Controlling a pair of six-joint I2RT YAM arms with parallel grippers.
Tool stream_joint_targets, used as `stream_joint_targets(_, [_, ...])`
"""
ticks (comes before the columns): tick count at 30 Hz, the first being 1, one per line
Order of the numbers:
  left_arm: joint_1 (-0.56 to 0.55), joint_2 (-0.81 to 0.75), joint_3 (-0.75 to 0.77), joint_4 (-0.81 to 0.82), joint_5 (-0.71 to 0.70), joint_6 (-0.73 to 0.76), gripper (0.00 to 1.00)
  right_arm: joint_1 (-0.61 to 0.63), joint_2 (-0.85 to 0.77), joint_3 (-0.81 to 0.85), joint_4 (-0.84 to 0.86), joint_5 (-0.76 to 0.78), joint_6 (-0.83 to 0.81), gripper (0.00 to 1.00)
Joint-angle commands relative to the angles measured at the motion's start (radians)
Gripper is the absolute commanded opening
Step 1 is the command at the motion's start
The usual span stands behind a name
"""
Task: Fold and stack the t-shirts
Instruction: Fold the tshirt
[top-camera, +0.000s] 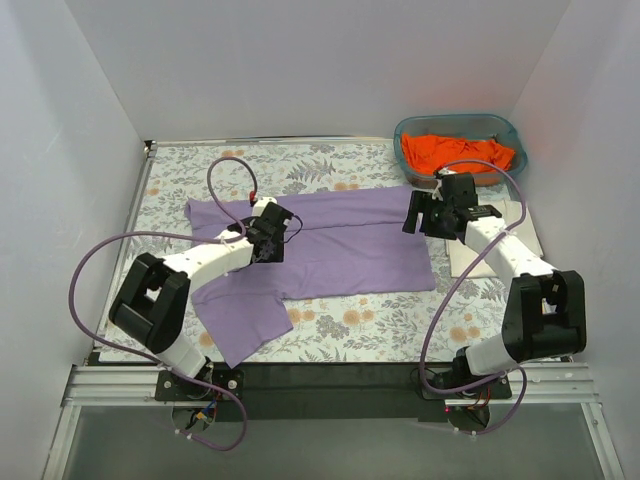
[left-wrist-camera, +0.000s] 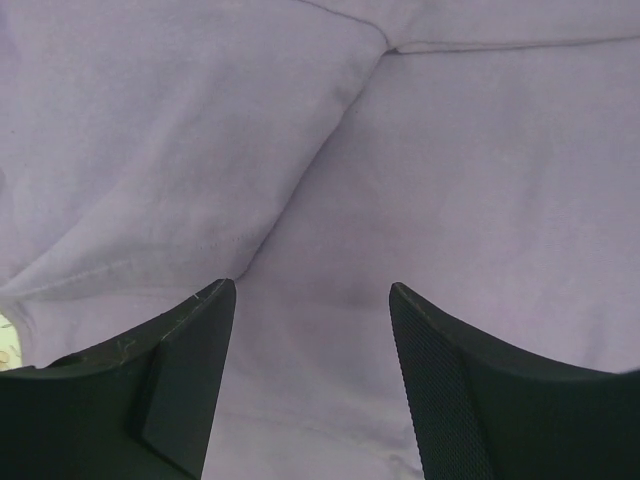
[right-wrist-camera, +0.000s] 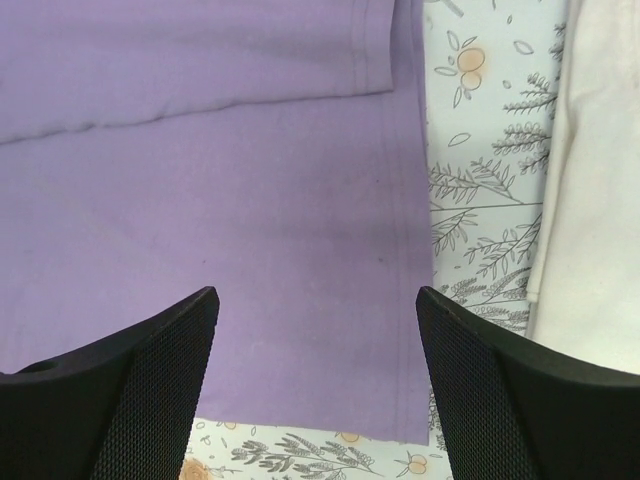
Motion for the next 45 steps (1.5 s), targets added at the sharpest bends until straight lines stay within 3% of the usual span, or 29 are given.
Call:
stream_joint_targets(1, [-0.015, 0.019, 0.025, 0.031, -0.152, 0.067, 0.58, 0.000, -0.042, -0.028, -0.005, -0.054, -0.011, 0.73])
stream_joint_targets(6, [-0.017, 0.056, -0.004, 0.082, -0.235, 0.126, 0.54, 0.000, -0.067, -0.052, -0.005, -0.065, -0.009, 0.79])
stream_joint_targets(15, [-0.017, 0.096, -0.032, 0.140, -0.215, 0.158, 0.53, -0.002, -0.107, -0.059, -0.015, -0.060, -0.011, 0.87])
stream_joint_targets(36, [0.017, 0.177, -0.020, 0.157, -0.258, 0.230, 0.47, -0.002, -0.070, -0.068, -0.016, -0.105, -0.026, 0.87])
stream_joint_targets(45, [0.093, 0.142, 0.025, 0.151, -0.267, 0.282, 0.46, -0.004, -0.064, -0.058, -0.016, -0.111, -0.032, 0.87])
